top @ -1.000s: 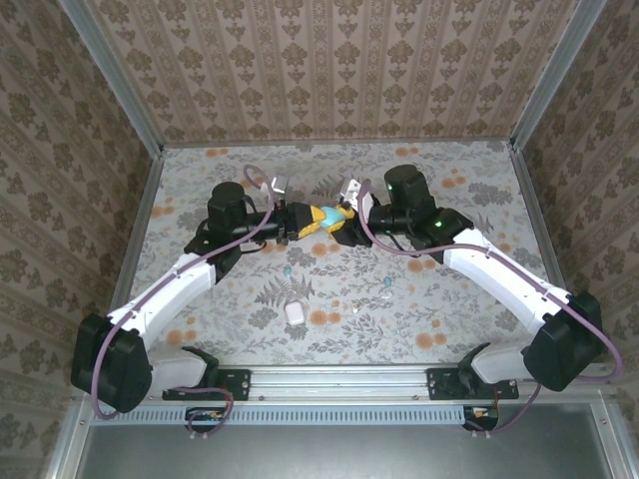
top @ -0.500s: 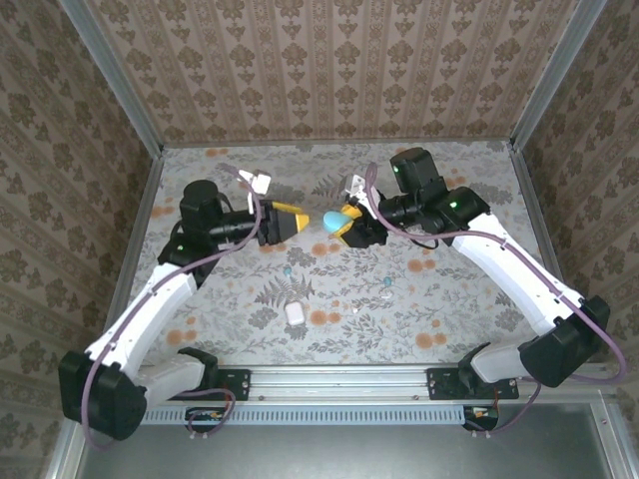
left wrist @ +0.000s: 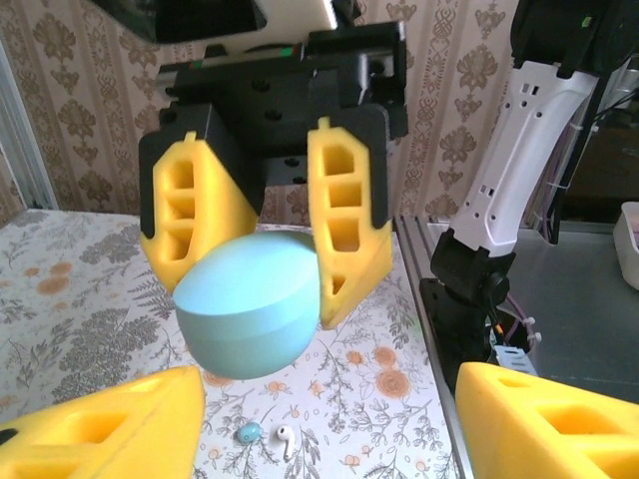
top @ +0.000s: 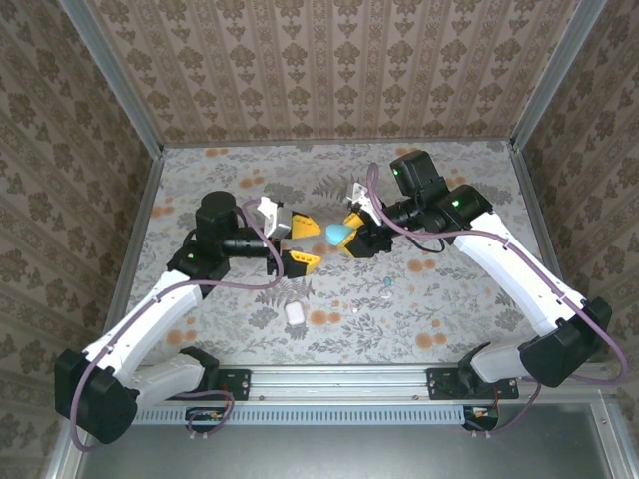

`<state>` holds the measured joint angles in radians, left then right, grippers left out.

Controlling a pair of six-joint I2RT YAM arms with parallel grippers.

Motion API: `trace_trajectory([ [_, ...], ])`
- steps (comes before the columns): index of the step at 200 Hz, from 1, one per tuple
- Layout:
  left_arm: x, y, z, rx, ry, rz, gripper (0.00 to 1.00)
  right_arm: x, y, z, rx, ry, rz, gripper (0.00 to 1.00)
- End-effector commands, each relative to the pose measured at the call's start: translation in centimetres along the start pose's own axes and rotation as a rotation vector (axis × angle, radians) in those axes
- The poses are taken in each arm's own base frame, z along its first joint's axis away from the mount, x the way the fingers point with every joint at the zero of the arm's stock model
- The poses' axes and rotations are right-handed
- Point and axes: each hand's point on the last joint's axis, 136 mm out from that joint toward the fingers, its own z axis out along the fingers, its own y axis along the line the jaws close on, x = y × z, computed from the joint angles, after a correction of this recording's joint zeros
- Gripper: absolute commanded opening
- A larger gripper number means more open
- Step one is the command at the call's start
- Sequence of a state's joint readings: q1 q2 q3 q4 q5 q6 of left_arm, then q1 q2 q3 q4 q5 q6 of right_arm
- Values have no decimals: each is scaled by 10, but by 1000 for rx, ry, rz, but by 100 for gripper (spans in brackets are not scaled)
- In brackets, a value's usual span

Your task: Insert the wireless bluetooth earbuds into the charging case

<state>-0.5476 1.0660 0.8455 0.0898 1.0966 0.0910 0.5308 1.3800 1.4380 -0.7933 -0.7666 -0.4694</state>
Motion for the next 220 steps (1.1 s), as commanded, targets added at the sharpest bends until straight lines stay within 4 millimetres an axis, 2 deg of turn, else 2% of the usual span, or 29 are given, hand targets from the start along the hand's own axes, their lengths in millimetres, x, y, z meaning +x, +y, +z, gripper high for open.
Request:
trace_trajectory([
  [1,-5,-5,2,46,-13,21,64,-3,16,-3,-37,-18,-31,14],
  [66,-4,6,8,29,-18,-44,61,-2,20,3,-25,-6,-61,14],
  [220,-3,7,19,62,-19,-69,61,-6,24,7,-44,-26,-72,14],
])
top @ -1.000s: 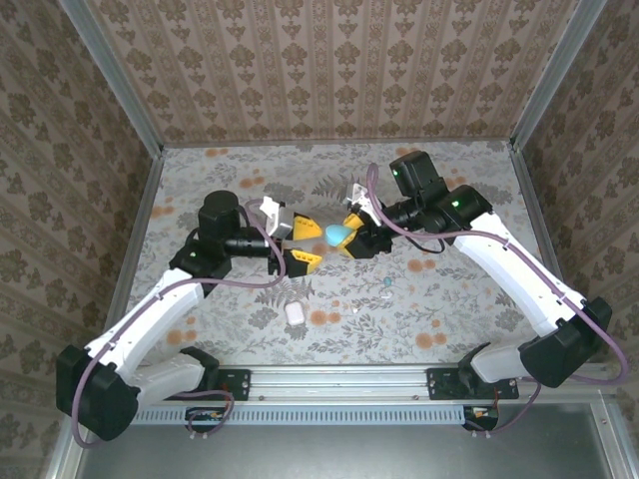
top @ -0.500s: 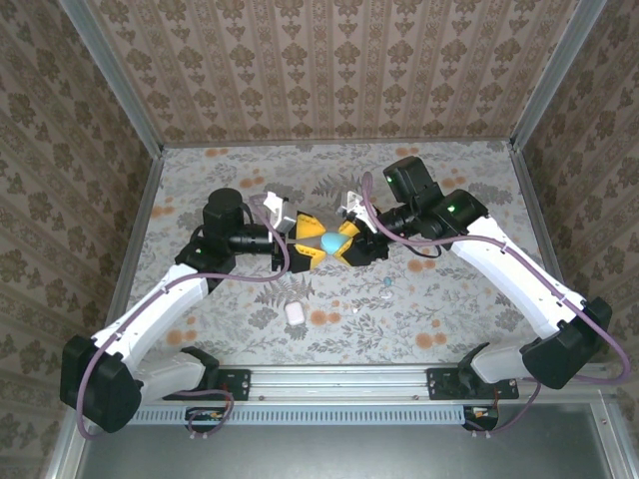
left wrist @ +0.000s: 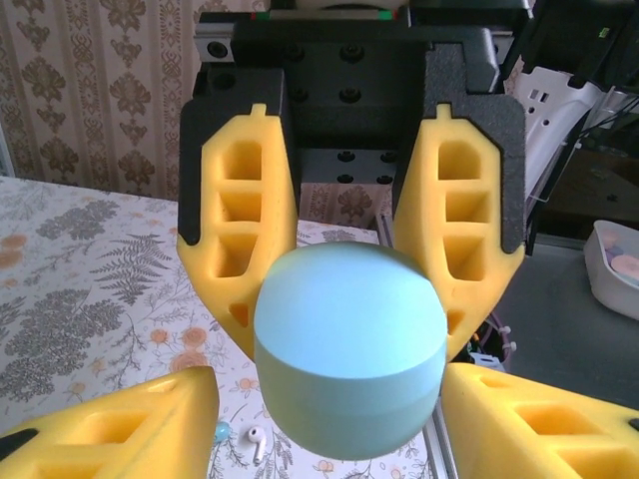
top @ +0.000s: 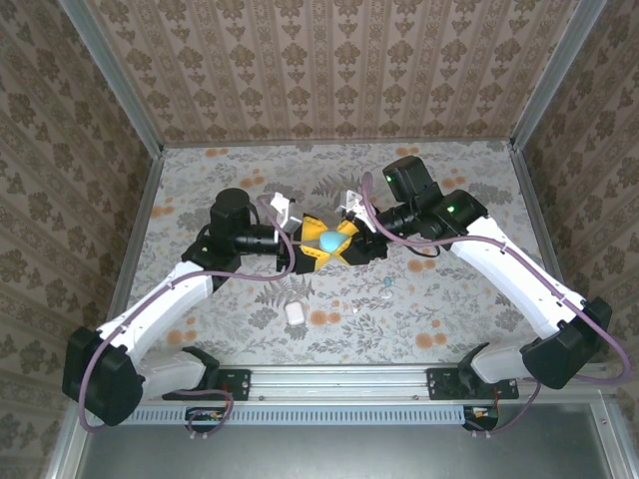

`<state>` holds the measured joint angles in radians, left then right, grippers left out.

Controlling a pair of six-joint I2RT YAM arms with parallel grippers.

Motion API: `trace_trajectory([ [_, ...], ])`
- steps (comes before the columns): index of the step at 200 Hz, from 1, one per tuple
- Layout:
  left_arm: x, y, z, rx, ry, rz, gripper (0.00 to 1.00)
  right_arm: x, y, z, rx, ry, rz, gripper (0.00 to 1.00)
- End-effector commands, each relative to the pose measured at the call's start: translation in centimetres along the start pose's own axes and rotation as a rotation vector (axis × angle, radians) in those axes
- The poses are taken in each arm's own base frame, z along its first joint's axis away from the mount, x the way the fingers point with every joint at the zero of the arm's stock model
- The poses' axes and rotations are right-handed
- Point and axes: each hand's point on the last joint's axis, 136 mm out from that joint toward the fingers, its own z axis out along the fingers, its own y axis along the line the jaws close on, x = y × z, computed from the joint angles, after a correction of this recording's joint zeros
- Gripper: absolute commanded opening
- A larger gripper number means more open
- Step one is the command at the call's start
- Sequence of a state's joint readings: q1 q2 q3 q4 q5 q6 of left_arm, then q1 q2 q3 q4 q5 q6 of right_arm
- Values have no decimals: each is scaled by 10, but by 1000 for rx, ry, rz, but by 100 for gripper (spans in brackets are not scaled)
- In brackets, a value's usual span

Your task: Insert the wireless bluetooth earbuds into the charging case

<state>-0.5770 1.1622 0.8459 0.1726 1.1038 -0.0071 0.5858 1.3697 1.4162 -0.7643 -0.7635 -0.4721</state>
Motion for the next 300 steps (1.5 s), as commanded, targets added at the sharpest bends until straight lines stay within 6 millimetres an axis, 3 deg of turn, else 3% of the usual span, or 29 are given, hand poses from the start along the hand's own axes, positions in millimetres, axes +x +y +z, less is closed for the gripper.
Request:
trace_trajectory([
  [1,-15,-5,2,26,-26,38,61,-4,8,-4,-5,-24,-30,14],
  [99,-19,-9,0,32,-36,43,59,1,6,-1,-5,-14,-25,14],
  [132,-16,-8,1,41,-29,31,53,-3,7,-2,-9,-30,-30,14],
  [179,-15,-6,1,33,-28,33,57,-6,9,-4,-10,-43,-38,13],
  [236,-16,-9,2,50,-26,42,38,-7,9,-3,-15,-50,-33,15],
  [252,-16,-8,2,49,-25,44,33,-7,7,-3,-6,-50,-29,26],
  [273,-14,-7,0,40,-24,43,31,-8,4,-4,14,-56,-27,57],
  [300,-12,-3,-7,14,-34,45,30,-9,-2,-9,54,-81,-2,64],
])
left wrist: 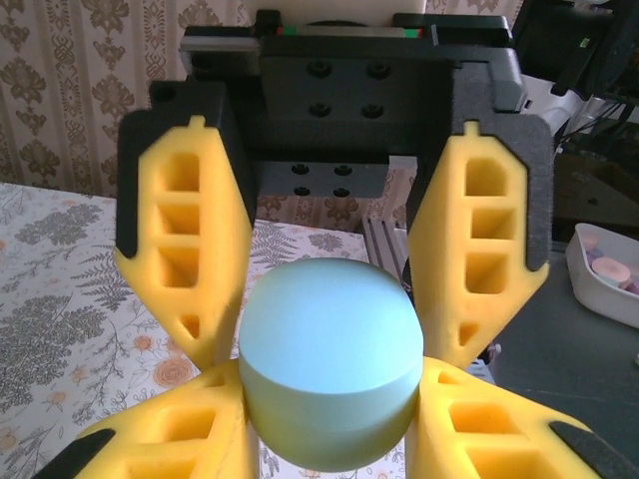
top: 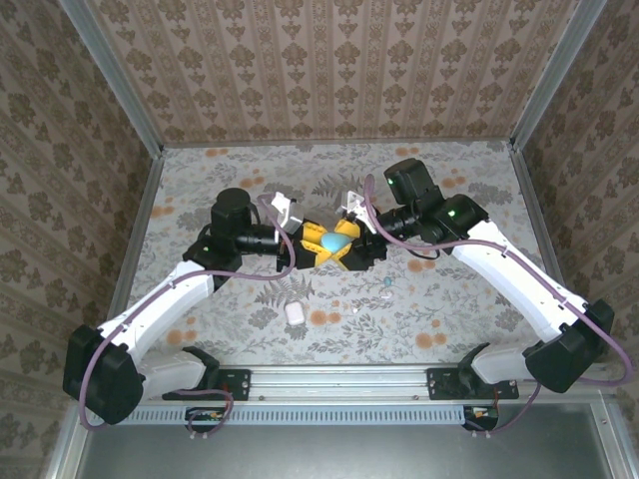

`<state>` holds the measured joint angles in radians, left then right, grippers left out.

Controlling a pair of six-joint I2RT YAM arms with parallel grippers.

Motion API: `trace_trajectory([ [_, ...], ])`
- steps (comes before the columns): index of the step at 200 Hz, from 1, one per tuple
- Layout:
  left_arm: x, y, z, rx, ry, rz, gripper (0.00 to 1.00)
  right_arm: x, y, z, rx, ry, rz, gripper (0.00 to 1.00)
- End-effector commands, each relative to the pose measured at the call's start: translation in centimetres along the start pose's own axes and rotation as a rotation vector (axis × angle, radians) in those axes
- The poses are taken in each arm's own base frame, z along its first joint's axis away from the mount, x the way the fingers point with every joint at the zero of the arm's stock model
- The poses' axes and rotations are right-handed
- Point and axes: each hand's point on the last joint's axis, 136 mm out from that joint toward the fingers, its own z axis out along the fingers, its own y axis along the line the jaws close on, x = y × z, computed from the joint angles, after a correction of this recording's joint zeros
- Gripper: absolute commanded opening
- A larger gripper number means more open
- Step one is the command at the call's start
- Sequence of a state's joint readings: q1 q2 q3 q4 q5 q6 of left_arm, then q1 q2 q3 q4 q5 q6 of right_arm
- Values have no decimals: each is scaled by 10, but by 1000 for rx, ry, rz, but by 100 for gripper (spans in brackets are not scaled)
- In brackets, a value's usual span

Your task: Insert the wireless bluetooth earbuds into the charging case

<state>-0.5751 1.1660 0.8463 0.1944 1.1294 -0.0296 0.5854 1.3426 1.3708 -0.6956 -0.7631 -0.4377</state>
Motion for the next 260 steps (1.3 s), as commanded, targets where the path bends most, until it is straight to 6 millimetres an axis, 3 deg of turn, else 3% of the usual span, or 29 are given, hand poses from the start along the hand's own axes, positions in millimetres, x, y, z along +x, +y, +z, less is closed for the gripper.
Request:
trace_trajectory([
  [1,-9,0,-7,-10,-24,50,30,-8,-1,-9,39,-50,0,65],
  [41,-5,-2,-16,-26,-33,47,30,-3,-12,-9,108,-71,42,69],
  [87,-2,-5,-18,-28,-35,45,30,-14,-20,-3,99,-110,84,70],
  [165,-1,-11,-22,-37,-40,53,30,-17,-28,0,108,-97,111,71],
  [191,-1,-11,-22,-33,-40,51,30,-19,-38,-2,169,-101,118,71],
  [233,0,-12,-22,-28,-39,55,30,-23,-71,-7,330,-107,158,71],
  [260,1,-12,-22,-28,-38,55,29,-30,-78,-8,357,-133,173,71],
])
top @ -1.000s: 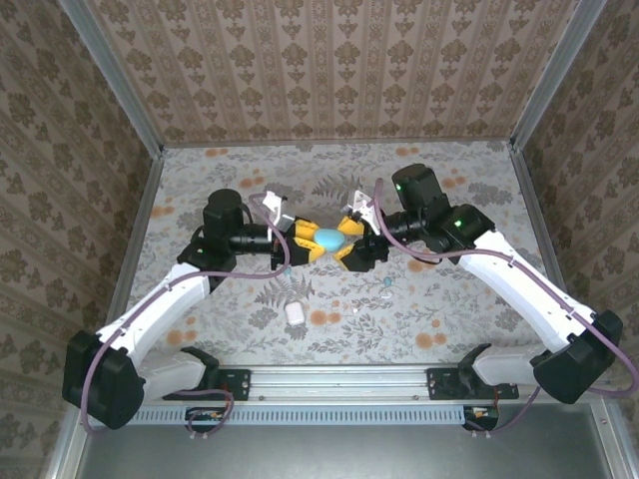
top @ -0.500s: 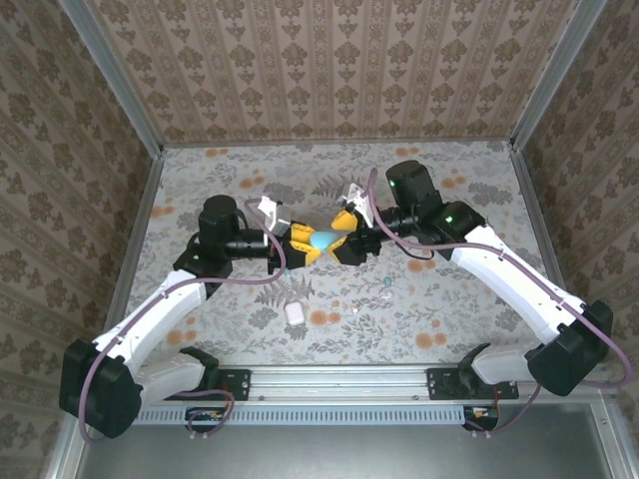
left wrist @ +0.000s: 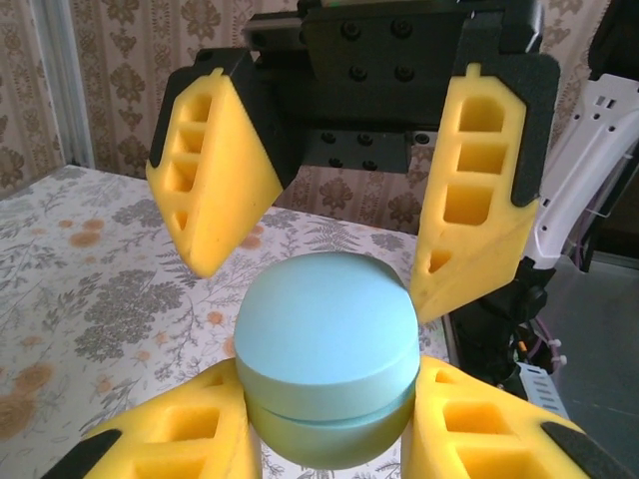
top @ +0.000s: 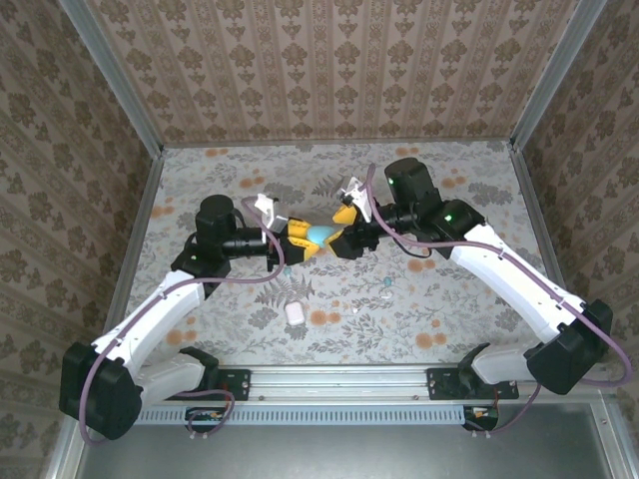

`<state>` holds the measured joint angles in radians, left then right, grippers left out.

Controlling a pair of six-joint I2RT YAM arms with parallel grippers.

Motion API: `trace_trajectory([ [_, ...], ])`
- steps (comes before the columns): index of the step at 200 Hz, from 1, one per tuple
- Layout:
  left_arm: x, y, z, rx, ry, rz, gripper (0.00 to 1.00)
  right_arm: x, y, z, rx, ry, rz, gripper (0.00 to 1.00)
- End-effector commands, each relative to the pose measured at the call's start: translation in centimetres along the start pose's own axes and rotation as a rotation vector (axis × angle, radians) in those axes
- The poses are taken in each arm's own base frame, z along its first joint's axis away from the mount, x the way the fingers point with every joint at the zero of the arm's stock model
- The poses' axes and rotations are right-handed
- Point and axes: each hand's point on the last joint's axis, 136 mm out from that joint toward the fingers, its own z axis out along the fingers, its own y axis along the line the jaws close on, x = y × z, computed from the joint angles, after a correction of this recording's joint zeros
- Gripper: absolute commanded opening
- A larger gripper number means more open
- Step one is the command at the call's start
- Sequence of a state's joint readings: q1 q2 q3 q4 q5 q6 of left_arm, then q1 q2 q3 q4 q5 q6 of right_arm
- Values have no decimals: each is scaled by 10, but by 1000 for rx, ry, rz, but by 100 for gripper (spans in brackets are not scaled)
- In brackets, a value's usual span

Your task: Insert the wireless bluetooth earbuds into the charging case

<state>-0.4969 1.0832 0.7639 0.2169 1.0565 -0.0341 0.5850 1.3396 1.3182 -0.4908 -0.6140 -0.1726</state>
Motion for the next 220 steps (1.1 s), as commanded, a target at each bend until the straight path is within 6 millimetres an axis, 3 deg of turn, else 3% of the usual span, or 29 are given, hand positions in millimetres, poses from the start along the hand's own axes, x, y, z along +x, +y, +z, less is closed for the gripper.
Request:
trace_trajectory([
  [1,-7,-29,-1,122,-19,44,29,-27,-37,-3,174,-78,7,71],
  [86,-1,-20,-2,95,-16,19,26,-23,-60,-2,277,-67,77,72],
  [158,7,-1,-5,47,-24,-42,25,-27,-45,-9,221,-85,136,74],
  [163,7,8,-11,16,-29,-46,25,-28,-44,-10,220,-86,138,74],
  [220,16,25,-23,-53,-32,-85,24,-20,-39,-13,207,-84,197,74],
])
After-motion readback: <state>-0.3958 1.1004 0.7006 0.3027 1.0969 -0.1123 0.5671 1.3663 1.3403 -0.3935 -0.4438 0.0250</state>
